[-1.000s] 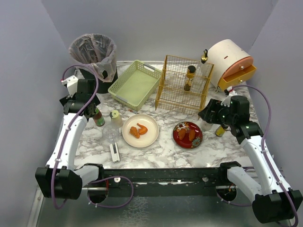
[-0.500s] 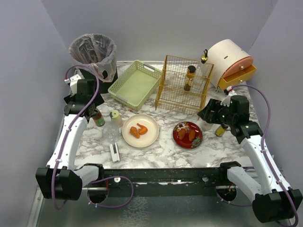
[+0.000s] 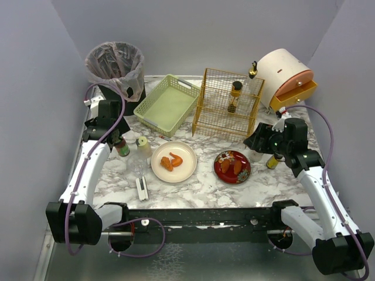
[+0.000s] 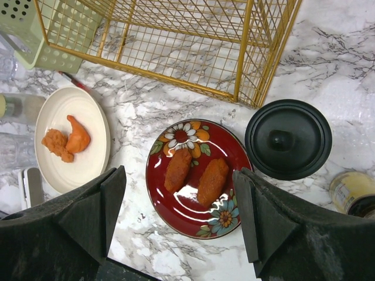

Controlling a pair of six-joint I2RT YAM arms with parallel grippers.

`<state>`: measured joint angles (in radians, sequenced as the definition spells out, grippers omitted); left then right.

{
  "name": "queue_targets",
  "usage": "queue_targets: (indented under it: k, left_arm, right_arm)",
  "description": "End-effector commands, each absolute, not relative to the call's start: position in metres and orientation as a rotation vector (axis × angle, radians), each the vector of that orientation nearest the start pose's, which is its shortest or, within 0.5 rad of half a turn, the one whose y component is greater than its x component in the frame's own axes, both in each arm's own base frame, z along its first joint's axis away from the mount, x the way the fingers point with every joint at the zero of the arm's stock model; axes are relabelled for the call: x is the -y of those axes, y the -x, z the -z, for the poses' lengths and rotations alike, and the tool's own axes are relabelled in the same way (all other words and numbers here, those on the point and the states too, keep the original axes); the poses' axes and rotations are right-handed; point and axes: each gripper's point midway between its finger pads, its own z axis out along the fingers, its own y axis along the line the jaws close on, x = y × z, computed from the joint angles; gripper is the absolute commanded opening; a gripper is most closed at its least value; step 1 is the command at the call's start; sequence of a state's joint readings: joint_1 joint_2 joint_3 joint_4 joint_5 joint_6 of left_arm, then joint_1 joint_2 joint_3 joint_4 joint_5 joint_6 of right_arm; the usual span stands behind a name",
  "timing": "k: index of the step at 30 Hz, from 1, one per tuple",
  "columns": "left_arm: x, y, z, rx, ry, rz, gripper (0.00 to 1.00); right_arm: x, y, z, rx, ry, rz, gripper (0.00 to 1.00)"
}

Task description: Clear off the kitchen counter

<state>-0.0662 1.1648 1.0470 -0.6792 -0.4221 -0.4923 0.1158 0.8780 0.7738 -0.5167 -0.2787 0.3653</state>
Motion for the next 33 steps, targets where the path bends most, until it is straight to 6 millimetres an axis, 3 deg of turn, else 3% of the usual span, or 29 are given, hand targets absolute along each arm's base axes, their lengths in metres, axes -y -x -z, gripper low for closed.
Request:
queue_targets:
  k: [1, 7, 24, 27, 29, 33]
  left_arm:
    - [-0.034, -0.314, -0.179, -2.193, 0.683, -0.213, 0.77]
    - [-0.036, -0.313, -0.167, -2.208, 0.683, -0.236, 0.7]
    - [-0.043, -0.319, -0.16, -2.197, 0.662, -0.285, 0.38]
    - [-0.043, -0.318, -0.164, -2.188, 0.654, -0.28, 0.29]
    - [-0.039, -0.319, -0.17, -2.178, 0.64, -0.25, 0.17]
    - [-0.035, -0.318, -0.188, -2.147, 0.598, -0.204, 0.07]
  right_arm:
    - [-0.095, -0.266, -0.182, -2.211, -0.09, -0.585, 0.8]
    - [-0.095, -0.266, -0.181, -2.208, -0.092, -0.581, 0.8]
    - [-0.094, -0.264, -0.178, -2.211, -0.103, -0.579, 0.79]
    - [-0.094, -0.263, -0.18, -2.206, -0.1, -0.582, 0.79]
    - [-0.093, -0.263, -0.18, -2.205, -0.101, -0.576, 0.79]
    - [-0.092, -0.262, -0.18, -2.206, -0.103, -0.57, 0.79]
